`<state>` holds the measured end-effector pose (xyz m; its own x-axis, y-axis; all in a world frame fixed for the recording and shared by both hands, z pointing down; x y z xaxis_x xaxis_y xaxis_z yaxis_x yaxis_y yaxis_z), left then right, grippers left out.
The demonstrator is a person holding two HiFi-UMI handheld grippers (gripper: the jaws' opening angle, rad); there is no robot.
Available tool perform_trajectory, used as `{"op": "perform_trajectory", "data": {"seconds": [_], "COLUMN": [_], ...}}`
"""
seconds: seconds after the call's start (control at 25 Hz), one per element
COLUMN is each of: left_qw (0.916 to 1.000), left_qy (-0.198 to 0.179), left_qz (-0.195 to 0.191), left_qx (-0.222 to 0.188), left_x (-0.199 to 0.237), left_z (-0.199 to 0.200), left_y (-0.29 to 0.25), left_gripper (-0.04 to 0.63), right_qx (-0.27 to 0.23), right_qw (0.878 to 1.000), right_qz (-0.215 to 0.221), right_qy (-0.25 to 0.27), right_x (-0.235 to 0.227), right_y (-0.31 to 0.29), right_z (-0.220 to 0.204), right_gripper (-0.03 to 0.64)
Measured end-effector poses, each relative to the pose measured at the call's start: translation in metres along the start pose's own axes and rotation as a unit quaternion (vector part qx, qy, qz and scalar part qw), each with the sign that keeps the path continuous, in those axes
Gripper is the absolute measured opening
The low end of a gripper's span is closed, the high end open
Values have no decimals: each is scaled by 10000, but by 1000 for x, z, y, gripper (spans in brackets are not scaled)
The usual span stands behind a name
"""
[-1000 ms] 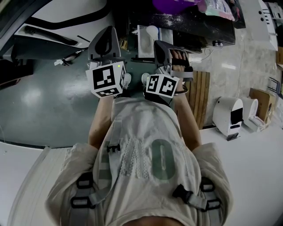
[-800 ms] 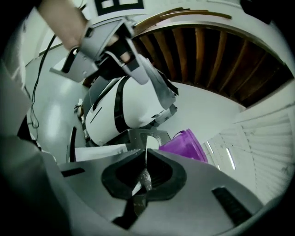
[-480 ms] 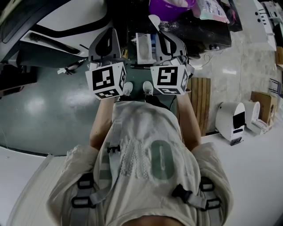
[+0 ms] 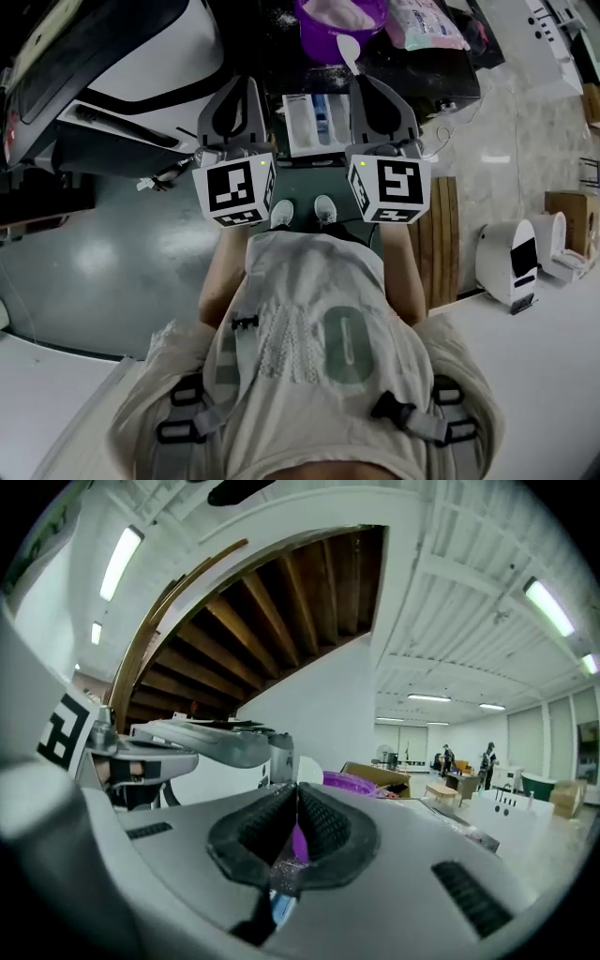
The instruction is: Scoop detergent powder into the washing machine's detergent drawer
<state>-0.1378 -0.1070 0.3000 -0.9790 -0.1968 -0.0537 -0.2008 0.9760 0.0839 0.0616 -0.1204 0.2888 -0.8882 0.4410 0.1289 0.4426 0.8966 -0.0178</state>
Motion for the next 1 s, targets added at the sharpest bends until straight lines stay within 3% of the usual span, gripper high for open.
{"op": "perform_trajectory", "data": {"seconds": [0.36, 0.68, 1.0], "left_qw": [9994, 9992, 9997], "left_qy": [28, 68, 62], "left_qz": [-332, -394, -215], "left_qx": [-47, -54, -22], "left_x": [-26, -33, -22], "left_z": [3, 6, 4], "left_y": [-7, -15, -19], "left_gripper": [21, 21, 21], "right_qx": [-67, -51, -17], "right_qw": [9964, 9966, 9969], "right_qz": [-638, -645, -612], "right_qy": [-560, -515, -489], "right_x": [-27, -30, -33], "right_y": [33, 33, 27], "right_z": [-16, -17, -18], "right_gripper": [11, 11, 11]}}
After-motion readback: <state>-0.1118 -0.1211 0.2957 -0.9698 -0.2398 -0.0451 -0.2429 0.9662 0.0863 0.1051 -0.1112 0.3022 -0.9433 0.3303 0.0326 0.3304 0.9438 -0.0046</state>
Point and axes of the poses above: the fingertips, and each gripper's own axes: y backward along the fingers, x to its left, z out of its top, the point moved 8 cm from there along y, backward along the fingers, and after that the axes turned 4 degrees about -x, right-handed, at the moved point
